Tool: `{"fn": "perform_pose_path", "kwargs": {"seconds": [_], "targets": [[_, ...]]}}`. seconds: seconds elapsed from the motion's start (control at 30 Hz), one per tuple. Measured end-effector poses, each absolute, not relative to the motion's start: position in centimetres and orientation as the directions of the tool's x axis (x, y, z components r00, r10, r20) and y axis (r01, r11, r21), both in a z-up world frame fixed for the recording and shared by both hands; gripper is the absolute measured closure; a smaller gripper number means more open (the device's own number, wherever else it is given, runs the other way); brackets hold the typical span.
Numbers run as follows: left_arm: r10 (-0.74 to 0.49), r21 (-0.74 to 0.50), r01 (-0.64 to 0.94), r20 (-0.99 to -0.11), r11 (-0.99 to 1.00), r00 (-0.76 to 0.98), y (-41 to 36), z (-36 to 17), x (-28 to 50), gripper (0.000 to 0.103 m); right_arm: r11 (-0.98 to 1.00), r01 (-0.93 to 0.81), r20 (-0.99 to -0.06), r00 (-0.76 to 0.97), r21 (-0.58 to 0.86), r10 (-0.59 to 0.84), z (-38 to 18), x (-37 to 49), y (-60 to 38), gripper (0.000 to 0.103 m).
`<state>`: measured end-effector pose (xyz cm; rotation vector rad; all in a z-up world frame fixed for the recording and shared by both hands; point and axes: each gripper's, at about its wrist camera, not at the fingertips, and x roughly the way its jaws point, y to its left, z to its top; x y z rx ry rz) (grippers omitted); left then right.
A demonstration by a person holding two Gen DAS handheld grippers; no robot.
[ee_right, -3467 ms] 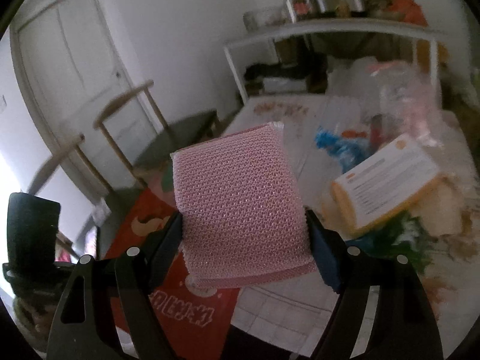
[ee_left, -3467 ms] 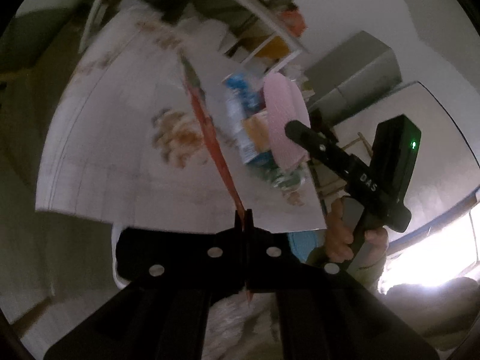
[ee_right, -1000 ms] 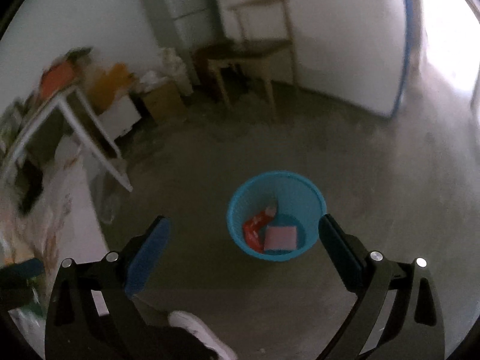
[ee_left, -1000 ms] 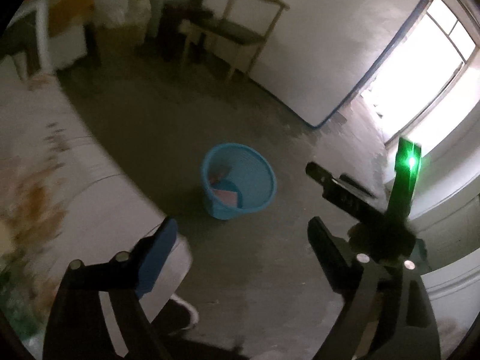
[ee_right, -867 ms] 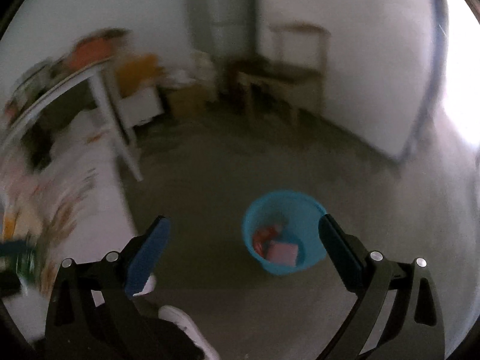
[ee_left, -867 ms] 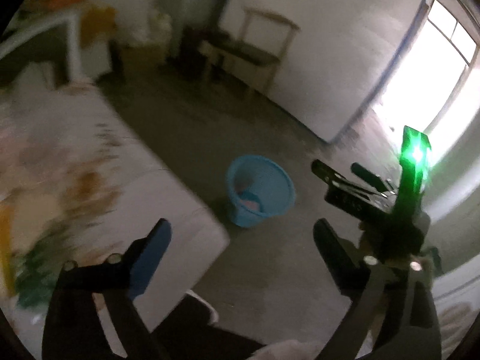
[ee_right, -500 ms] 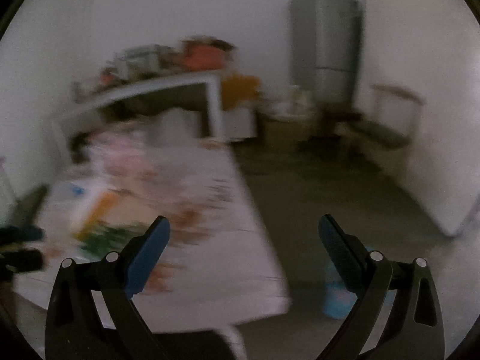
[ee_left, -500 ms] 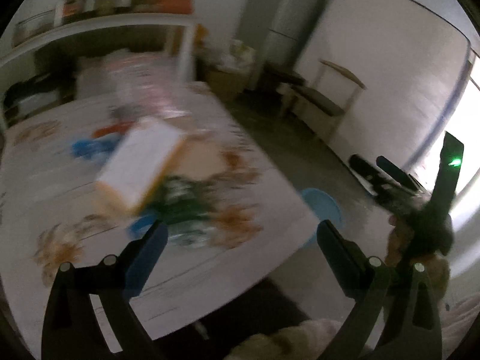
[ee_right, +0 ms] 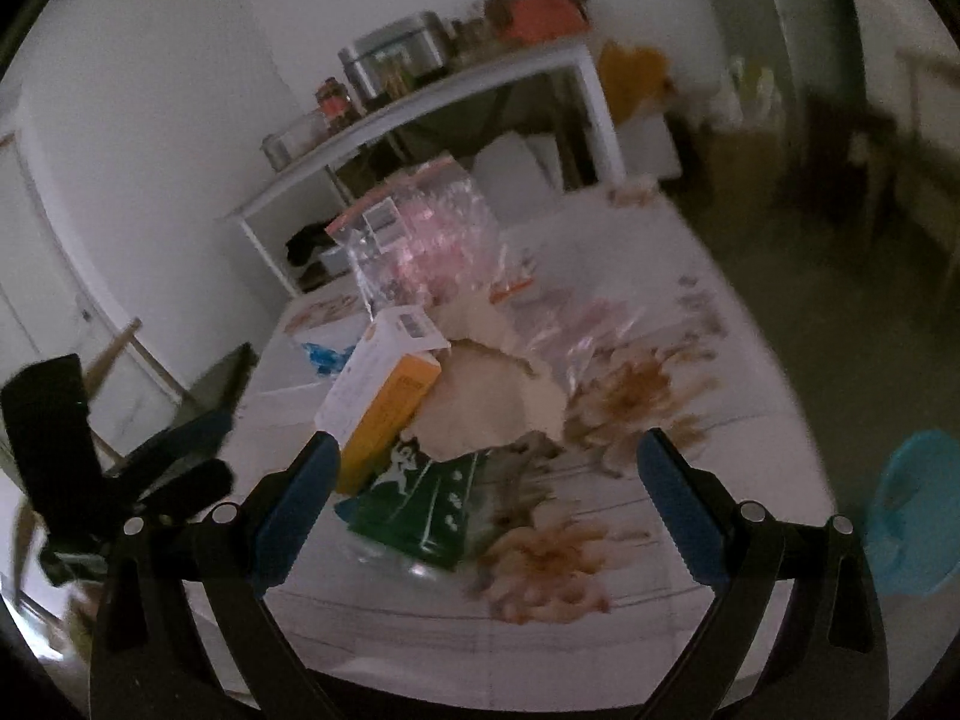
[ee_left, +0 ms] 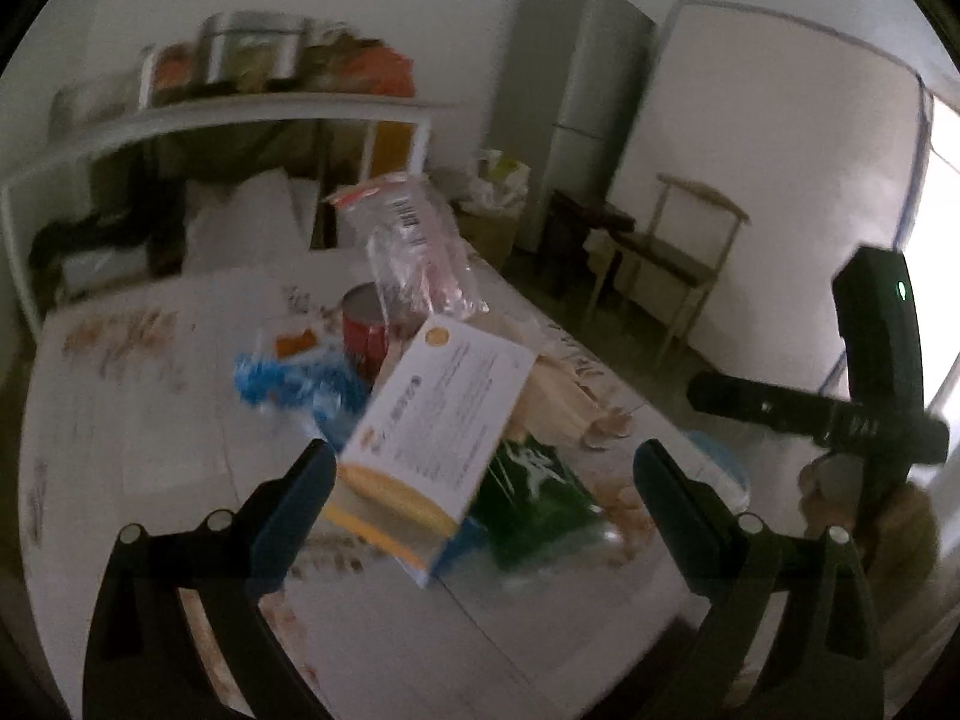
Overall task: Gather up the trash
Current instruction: 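Move both tools back over the table toward the medicine box and paper towel, then grasp the white medicine box with the left tool while the right tool grasps the tan paper towel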
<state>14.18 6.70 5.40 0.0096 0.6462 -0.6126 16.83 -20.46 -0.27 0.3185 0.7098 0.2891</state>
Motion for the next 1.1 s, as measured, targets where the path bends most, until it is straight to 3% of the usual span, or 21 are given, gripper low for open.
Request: {"fn": "perform_pose_path", "kwargs": {"seconds": [0.33, 0.63, 0.67, 1.1], "targets": [[-0.530, -0.073, 0.667, -0.674, 0.742, 0.516, 3.7, 3.0, 20.7, 0.006, 0.873, -0.173, -0.605, 0.659, 0.455, 0.446, -1.5, 19.2, -20.4, 0.010], [-0.513, -0.137, 0.658, -0.747, 0.740, 0.422, 2.6, 0.9, 24.0, 0.022, 0.843, -0.174, -0.600, 0.631, 0.509, 0.493, -2.3, 20.2, -21.2, 0.014], [-0.509, -0.139, 0.653, -0.751, 0.744, 0.421, 2.7, 0.7, 24.1, 0.026, 0.841, -0.175, -0.599, 0.630, 0.511, 0.495, -2.4, 20.2, -21.2, 0.014], [-0.517, -0.165, 0.616, -0.727, 0.771, 0.452, 4.4, 1.2, 22.6, 0.027, 0.844, -0.198, -0.568, 0.661, 0.499, 0.491, -0.6, 19.5, -21.9, 0.017]]}}
